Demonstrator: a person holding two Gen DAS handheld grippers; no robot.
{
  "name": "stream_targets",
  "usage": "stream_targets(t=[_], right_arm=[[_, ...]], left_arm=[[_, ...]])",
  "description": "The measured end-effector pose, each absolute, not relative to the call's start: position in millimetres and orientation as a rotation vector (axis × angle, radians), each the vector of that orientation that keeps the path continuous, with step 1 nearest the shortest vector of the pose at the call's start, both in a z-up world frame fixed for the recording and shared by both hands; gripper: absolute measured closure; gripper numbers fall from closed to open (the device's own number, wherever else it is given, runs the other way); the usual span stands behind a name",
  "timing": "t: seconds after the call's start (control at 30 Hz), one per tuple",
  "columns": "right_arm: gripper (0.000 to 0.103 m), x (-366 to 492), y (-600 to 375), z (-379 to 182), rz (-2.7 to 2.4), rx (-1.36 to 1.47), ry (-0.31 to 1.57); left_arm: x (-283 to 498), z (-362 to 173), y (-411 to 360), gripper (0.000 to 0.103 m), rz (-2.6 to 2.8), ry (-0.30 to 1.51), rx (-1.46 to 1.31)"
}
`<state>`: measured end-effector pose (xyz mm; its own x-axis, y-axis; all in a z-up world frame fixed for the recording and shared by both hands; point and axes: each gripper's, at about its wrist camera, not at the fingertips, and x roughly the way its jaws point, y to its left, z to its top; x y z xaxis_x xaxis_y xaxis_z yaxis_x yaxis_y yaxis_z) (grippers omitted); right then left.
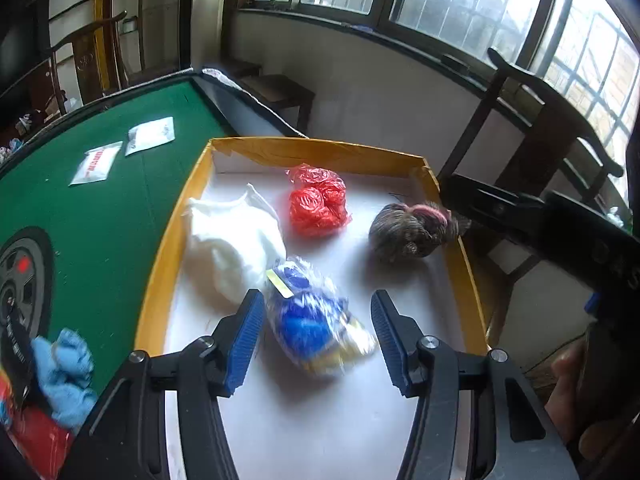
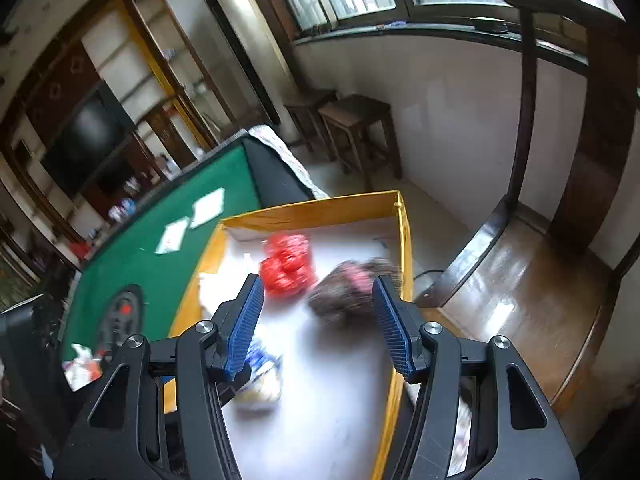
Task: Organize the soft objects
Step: 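Open both tools to release the Vinda bag and yarn bundle in the tray, then move both tools back to the heap of items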
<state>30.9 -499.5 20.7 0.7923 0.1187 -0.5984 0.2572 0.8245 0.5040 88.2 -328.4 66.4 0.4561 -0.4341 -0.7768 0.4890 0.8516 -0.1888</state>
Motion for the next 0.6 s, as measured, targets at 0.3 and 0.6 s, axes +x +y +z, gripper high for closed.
stream_targets(t=[0.3, 0.6], right_arm=[[0.046, -29, -431, 37, 0.064, 0.594, 0.576], [0.046, -28, -313, 35, 0.311, 0.482, 0.669]], left_arm=[[32, 94, -248, 0.047, -0.563, 0.827, 0.016], [-9, 97, -146, 0.041, -0.445, 0.722, 0.072]])
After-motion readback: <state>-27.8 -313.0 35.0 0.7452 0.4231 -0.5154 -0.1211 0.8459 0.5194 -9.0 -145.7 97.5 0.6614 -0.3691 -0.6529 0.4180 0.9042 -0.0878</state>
